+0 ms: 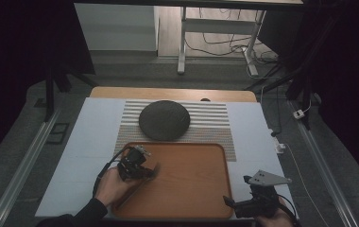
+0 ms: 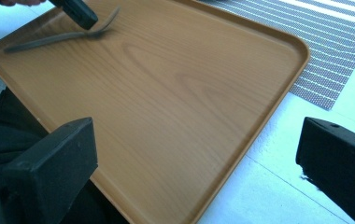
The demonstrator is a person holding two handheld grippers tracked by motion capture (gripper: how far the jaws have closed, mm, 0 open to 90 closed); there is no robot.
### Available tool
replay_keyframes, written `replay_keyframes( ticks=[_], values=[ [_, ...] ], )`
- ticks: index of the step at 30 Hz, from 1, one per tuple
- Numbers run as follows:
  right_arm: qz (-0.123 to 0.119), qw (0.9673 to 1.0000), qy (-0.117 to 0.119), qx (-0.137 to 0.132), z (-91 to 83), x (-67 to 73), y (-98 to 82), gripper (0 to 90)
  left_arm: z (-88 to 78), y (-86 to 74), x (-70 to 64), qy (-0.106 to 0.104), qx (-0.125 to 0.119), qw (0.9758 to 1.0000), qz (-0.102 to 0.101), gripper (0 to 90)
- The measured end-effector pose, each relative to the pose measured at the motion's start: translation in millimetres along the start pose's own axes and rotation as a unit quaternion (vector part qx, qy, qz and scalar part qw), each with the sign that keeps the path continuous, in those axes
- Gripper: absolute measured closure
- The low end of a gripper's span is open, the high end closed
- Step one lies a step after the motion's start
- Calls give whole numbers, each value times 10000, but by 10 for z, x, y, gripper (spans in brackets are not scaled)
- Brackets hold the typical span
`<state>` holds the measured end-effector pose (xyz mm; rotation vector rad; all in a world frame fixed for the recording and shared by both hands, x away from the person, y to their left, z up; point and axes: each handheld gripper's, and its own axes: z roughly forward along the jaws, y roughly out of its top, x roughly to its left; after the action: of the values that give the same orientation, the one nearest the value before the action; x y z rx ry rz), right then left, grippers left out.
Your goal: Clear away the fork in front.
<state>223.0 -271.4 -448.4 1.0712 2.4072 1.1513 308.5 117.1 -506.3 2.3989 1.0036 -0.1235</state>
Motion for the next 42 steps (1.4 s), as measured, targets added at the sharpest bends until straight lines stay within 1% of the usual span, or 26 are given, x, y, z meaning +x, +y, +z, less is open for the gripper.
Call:
replay_keyframes(
  ticks=[2,5,7,9,10,12,15,16,17,19,22,26,33,35,40,42],
  values=[
    [3,10000,4,6,-2,-2,0,0,4,11,-25,25,5,10000,43,883],
    [12,10000,8,4,-2,-7,-1,0,-39,28,-54,-38,-108,9999,67,883],
    [28,10000,13,-7,-1,-7,-1,0,-45,37,-82,-107,-177,9998,83,883],
    [33,10000,15,-9,-1,-8,-1,0,-20,44,-111,-194,-171,9996,131,883],
    [32,10000,15,-9,-1,-8,-1,0,4,48,-126,-235,-134,9995,178,883],
    [31,10000,16,6,-3,-7,0,0,70,52,-155,-228,-11,9994,247,883],
    [31,10000,19,7,-3,-6,0,0,161,50,-171,-98,176,9993,314,883],
    [31,10000,18,7,-3,-7,0,0,166,45,-161,-133,118,9993,317,883],
    [33,10000,25,-6,-2,-8,-1,0,168,45,-148,-152,85,9995,249,883],
    [32,10000,34,-11,-1,-9,-2,0,150,41,-115,-30,74,9997,246,883],
    [31,10000,38,-12,-2,-9,-2,0,119,24,-35,25,42,10000,75,884],
    [29,10000,46,-11,-1,-9,-2,0,70,-1,67,158,24,9998,-73,883],
    [38,10000,58,-4,-1,-11,-1,0,-20,-63,239,306,17,9989,-358,883],
    [41,10000,72,-6,0,-12,-2,0,-43,-84,288,289,20,9988,-402,882],
    [39,10000,76,12,-1,-12,-1,0,-99,-127,367,429,40,9978,-504,870],
    [41,10000,77,14,-1,-13,-1,0,-116,-143,399,441,36,9974,-564,867]
  ],
)
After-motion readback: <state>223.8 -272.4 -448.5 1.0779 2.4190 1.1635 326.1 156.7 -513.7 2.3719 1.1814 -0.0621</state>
